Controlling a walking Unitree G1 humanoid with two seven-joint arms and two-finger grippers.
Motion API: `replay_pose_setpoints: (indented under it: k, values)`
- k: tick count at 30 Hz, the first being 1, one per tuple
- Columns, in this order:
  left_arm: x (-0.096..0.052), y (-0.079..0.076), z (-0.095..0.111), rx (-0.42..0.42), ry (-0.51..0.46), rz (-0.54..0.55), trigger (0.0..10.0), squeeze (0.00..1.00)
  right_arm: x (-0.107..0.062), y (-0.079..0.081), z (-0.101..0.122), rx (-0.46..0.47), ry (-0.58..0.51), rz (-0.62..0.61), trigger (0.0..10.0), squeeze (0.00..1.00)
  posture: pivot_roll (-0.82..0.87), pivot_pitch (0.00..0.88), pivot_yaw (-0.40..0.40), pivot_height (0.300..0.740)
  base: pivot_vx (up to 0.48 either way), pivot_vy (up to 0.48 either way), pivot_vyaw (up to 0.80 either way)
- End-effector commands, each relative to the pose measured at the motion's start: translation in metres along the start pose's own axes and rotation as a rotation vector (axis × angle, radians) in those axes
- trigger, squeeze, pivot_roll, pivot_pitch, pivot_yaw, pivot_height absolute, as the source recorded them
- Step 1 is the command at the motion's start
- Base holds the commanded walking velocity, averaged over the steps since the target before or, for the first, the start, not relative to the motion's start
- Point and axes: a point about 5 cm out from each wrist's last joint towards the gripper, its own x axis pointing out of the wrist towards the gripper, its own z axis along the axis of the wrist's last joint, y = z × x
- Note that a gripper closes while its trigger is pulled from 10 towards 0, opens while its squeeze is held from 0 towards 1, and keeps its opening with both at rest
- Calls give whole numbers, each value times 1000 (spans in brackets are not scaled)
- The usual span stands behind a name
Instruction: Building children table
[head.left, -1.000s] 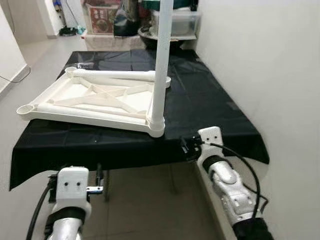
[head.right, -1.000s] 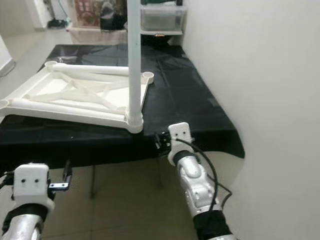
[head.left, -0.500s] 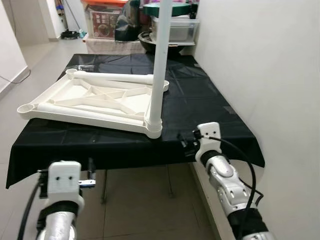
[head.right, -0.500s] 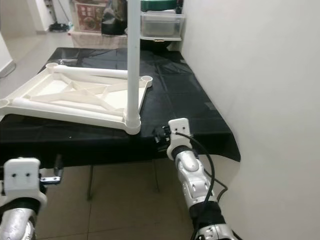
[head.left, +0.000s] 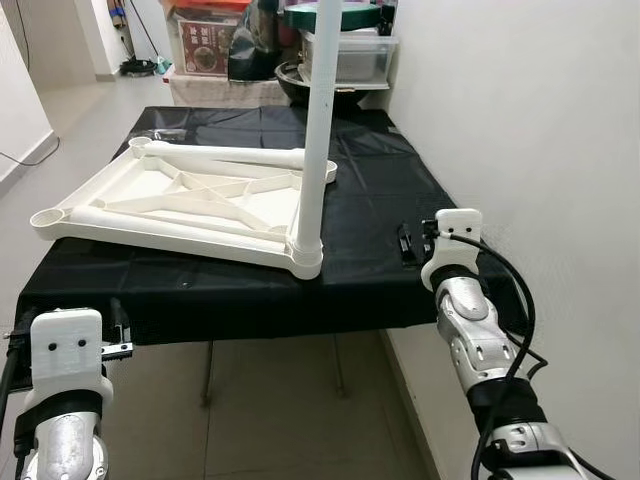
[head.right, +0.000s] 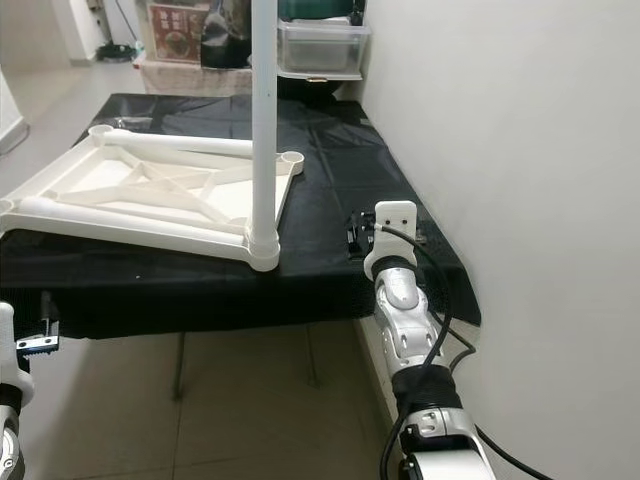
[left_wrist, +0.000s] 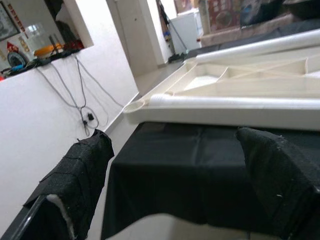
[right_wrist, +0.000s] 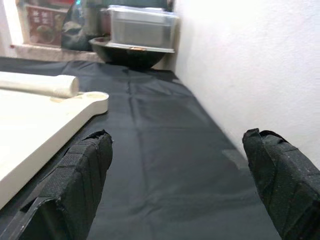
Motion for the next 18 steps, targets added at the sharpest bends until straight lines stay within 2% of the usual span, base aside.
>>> replay_pose_setpoints:
  k: [1, 18]
  values:
    - [0, -1, 1, 1, 0, -6, 10000, 0, 3, -2, 3, 9, -16, -20, 10000, 0, 71, 64, -47, 740, 326, 0, 0]
    - [2, -3, 1, -1, 3, -25, 10000, 0, 4, 2, -2, 19, -18, -32, 10000, 0, 77, 67, -43, 740, 327, 0, 0]
